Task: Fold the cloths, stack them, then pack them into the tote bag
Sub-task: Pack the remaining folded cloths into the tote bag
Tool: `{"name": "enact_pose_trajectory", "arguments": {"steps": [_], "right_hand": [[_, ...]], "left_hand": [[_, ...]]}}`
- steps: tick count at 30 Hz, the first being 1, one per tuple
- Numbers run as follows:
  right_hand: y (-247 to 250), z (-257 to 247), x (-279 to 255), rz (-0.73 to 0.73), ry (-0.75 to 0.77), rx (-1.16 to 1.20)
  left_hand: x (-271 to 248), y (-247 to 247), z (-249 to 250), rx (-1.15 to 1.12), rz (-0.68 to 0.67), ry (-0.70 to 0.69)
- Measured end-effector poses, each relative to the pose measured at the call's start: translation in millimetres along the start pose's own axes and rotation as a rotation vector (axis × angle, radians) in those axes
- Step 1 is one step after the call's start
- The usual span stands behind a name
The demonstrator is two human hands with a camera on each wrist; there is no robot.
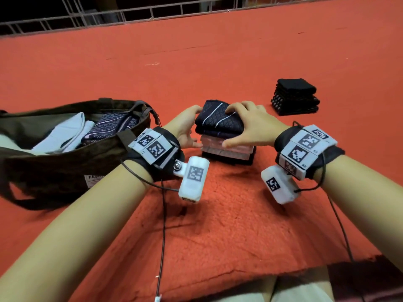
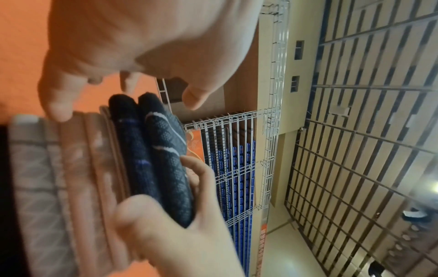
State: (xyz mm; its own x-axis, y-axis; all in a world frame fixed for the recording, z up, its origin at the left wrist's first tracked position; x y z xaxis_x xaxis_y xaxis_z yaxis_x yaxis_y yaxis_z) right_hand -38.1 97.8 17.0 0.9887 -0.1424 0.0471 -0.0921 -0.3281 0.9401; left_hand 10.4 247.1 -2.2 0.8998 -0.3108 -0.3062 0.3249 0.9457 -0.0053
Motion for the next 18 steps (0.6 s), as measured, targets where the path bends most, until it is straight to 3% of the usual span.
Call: {"name": "enact_pose_trajectory", "arguments": {"steps": [3, 11, 18], "right_hand": [[-7, 5, 1, -0.055, -0.014, -0.015], [13, 15, 12, -0.100, -0.050, 0.238], [12, 13, 12, -0.048, -0.046, 0.324]], "left_hand": [[-6, -3, -4, -0.078, -0.009, 0.034], [-20, -9, -4, -0.189, -0.003, 0.011], [-24, -18, -1, -0.360, -0.056, -0.003]]}}
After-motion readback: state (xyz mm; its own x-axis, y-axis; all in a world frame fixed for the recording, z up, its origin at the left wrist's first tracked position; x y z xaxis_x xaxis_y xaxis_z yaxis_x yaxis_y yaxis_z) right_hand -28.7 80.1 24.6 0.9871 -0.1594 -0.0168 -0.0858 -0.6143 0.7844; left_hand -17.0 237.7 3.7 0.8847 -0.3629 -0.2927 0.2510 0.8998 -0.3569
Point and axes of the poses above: each hand's wrist, its own x-axis towards the middle knuckle, its own y-axis out of the back of the hand, z = x × y, the point moved 5 cm from there along x, towards the middle knuckle, and after that the axes turned 11 degrees about -y, right-handed, at the moved point
